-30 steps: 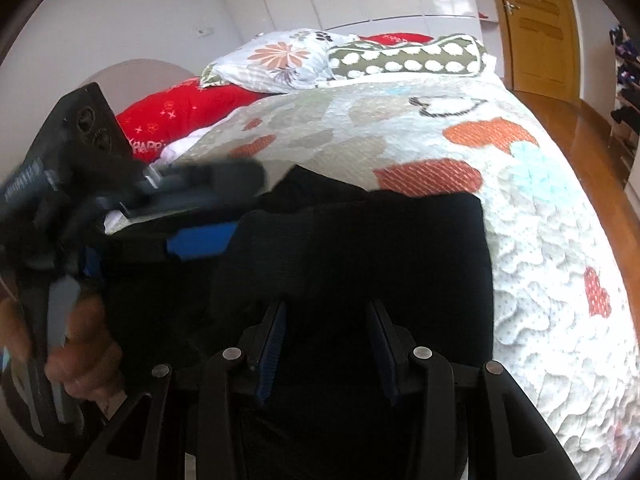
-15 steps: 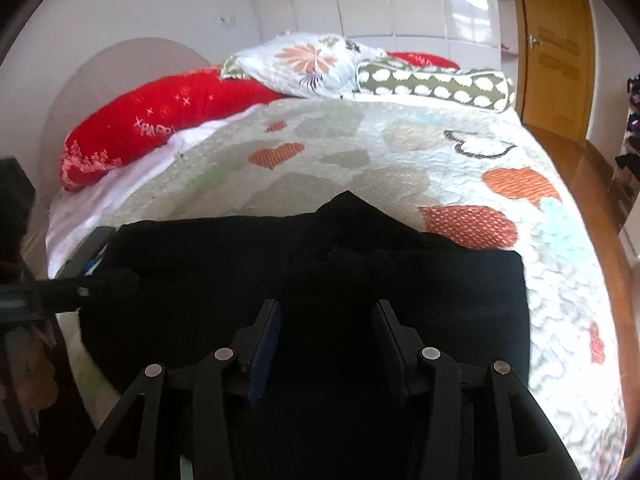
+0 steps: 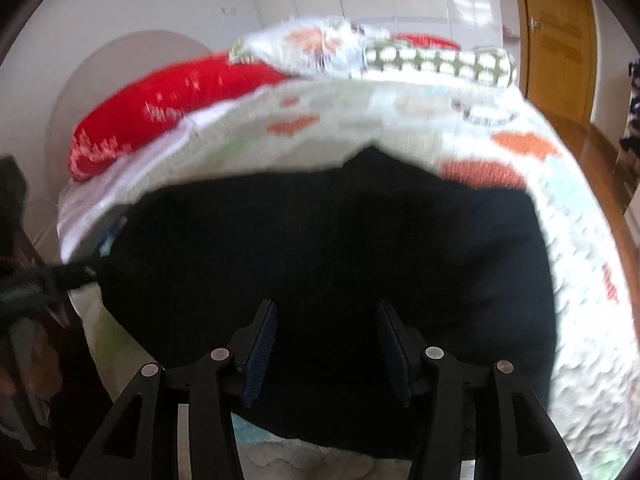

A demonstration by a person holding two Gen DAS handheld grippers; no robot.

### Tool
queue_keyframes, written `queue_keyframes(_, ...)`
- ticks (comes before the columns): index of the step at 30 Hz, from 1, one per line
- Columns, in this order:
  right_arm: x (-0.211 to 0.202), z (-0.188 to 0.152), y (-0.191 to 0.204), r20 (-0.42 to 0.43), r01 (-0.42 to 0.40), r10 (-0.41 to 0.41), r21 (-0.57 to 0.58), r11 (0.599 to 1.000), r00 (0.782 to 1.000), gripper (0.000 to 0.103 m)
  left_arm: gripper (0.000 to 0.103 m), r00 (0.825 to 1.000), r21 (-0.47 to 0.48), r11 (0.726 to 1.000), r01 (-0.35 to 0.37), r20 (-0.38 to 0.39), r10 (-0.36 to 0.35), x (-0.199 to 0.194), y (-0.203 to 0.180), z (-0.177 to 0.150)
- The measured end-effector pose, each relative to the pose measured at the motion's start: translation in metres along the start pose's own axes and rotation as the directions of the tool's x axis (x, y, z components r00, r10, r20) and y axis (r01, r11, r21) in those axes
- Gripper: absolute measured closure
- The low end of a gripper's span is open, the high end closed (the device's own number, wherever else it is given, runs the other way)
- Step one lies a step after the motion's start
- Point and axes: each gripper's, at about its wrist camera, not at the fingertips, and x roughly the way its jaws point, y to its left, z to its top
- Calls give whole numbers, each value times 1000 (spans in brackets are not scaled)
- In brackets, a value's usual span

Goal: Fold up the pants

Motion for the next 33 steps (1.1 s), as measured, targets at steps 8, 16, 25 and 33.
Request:
queue_keyframes(8, -33, 24, 13, 95, -81, 81, -4, 997, 992, 50, 40, 1000, -40, 999, 23, 17, -22, -18, 15, -13)
queue_keyframes(16, -19, 30, 58, 91, -234, 240, -75, 969, 966, 50, 40, 998, -85, 996, -11, 62, 16, -47, 33, -28)
queue_keyframes(25, -16, 37, 81, 92, -293, 302, -105, 950, 949, 47, 31, 995, -153, 987, 44, 95, -30, -61, 53, -48)
queue_keyframes(33, -33, 39, 72, 118, -338, 348, -96, 936, 930, 46, 27, 996, -207, 977, 53, 77, -37, -47, 56, -56)
